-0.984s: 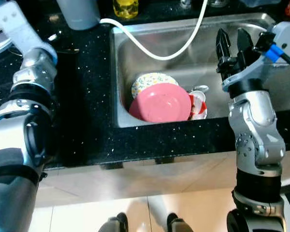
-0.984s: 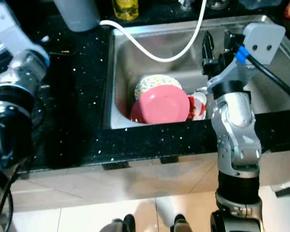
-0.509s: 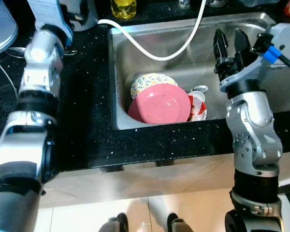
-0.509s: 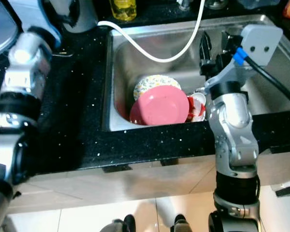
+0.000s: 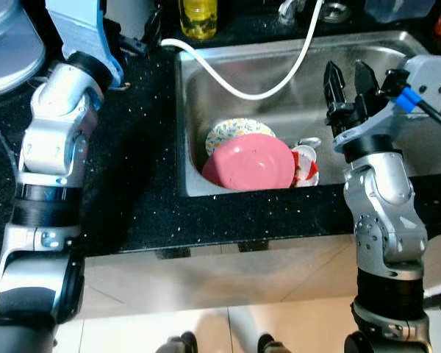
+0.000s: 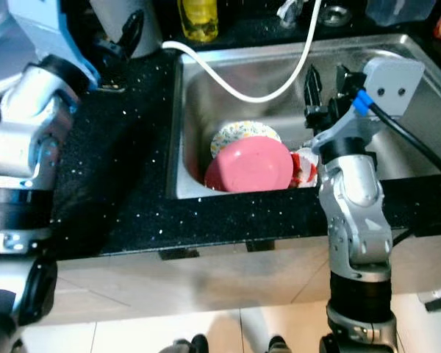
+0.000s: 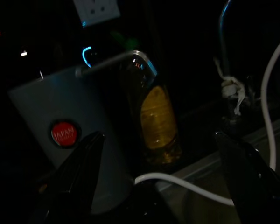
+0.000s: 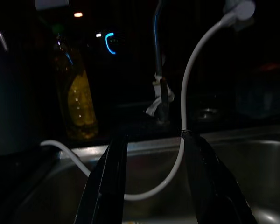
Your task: Kitchen organization
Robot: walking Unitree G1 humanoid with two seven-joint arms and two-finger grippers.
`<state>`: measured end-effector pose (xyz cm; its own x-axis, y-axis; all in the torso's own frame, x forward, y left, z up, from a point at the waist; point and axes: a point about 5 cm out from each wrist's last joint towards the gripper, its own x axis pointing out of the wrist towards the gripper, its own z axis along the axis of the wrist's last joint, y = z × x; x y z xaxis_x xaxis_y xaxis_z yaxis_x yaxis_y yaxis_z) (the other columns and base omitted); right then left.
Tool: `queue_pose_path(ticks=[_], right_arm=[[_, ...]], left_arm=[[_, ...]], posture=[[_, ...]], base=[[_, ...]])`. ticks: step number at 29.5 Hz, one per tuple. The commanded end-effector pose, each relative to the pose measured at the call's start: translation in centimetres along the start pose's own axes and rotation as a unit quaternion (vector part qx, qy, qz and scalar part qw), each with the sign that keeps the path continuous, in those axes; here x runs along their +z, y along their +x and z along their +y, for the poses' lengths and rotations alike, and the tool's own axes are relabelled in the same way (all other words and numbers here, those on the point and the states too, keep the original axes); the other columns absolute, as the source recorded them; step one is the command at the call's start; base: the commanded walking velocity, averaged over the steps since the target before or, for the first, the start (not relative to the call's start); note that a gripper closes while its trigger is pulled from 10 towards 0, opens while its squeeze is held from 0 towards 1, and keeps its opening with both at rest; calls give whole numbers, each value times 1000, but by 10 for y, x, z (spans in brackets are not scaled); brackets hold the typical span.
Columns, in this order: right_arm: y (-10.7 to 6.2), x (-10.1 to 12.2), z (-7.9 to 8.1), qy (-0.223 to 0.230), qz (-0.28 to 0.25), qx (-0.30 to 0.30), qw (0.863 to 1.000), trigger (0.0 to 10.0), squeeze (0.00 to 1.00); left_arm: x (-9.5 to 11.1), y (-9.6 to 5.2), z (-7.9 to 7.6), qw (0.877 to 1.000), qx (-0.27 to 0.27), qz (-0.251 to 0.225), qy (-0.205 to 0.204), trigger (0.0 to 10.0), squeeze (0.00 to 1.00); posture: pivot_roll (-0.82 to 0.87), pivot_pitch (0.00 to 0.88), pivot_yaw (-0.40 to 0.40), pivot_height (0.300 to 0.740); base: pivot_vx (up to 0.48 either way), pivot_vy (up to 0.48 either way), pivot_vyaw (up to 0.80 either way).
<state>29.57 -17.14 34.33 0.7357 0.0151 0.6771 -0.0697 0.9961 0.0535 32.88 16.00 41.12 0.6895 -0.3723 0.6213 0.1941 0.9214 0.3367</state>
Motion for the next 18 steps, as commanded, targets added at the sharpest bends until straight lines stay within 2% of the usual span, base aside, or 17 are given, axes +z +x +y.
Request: queue_pose_path(ticks=[1,3,7,9,10,12,13,15,18], right_arm=[[-4,3,-2,-3,-12,-4,1000,10000,0],[-4,3,-3,-12,-14,-6,1000,10000,0],[-4,2,-4,-17,-14,-6,1000,10000,0],[-7,0,-6,-26,-10,-8,1000,10000,0],[-7,0,-6,-26,-10,-8,1000,10000,0],[-10,-5,-8,-28,0,-13,1000,10000,0],[-10,-5,-8,-28,0,-13,1000,10000,0],[-13,-10,-10,-32,10,-16,999,10000,0],[-16,-15,-11,-36,18,-18,999,10000,0]], left_arm=[[2,-3,-2,1000,-11,4,6,10000,0],[4,-9,-11,1000,-24,18,-9,10000,0],[5,-12,-15,999,-33,25,-14,10000,0],[4,-17,-25,998,-50,36,-34,10000,0],[4,-17,-25,998,-50,36,-34,10000,0],[-1,-22,-33,995,-57,49,-60,10000,0],[-1,-22,-33,995,-57,49,-60,10000,0],[-12,-29,-40,993,-57,71,-80,10000,0],[-23,-36,-44,992,-56,87,-72,10000,0]], posture=[[-53,210,124,740],[-51,196,122,740],[-50,191,123,740],[-49,178,119,740],[-49,178,119,740],[-53,172,118,740],[-53,172,118,740],[-60,165,113,740],[-65,161,111,740]], base=[[0,0,0],[0,0,0],[0,0,0],[0,0,0],[0,0,0],[0,0,0],[0,0,0],[0,0,0],[0,0,0]])
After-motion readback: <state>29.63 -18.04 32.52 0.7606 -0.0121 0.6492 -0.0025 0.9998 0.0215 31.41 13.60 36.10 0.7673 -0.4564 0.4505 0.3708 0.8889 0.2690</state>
